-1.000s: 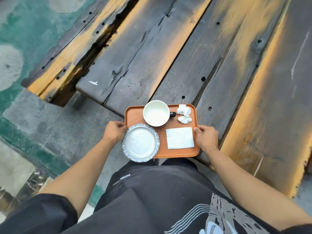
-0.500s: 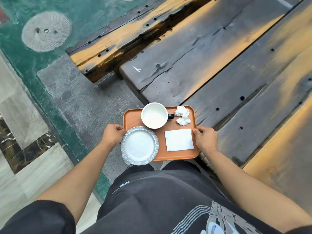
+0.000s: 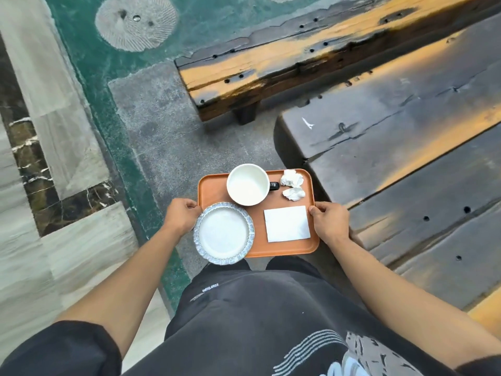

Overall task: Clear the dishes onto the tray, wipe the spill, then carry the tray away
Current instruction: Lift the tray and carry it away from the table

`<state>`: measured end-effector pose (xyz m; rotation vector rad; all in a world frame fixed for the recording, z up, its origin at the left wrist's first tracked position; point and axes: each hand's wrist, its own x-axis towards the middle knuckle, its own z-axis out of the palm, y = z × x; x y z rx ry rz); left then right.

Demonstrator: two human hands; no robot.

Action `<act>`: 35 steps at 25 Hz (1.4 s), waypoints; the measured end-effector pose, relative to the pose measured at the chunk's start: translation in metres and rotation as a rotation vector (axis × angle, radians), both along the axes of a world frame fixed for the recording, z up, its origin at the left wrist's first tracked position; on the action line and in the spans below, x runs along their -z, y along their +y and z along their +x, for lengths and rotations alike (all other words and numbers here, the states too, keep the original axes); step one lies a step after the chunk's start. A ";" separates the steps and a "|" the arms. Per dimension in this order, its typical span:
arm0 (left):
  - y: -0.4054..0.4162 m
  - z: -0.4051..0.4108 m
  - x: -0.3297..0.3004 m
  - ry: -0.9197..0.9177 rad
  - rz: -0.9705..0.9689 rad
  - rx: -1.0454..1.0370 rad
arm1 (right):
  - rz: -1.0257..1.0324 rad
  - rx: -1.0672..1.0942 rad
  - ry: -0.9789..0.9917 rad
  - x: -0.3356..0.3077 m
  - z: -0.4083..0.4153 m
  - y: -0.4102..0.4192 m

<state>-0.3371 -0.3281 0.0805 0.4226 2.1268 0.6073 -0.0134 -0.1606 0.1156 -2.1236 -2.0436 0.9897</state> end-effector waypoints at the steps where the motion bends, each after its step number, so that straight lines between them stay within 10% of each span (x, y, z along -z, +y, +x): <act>1: -0.007 -0.017 0.000 0.008 0.002 -0.019 | -0.006 -0.014 0.006 0.001 -0.021 -0.002; 13: -0.034 -0.184 -0.007 0.053 -0.035 -0.267 | -0.038 -0.223 0.047 0.009 -0.243 0.048; 35: 0.150 -0.553 -0.029 0.040 -0.003 -0.428 | -0.073 -0.396 0.147 0.011 -0.644 0.274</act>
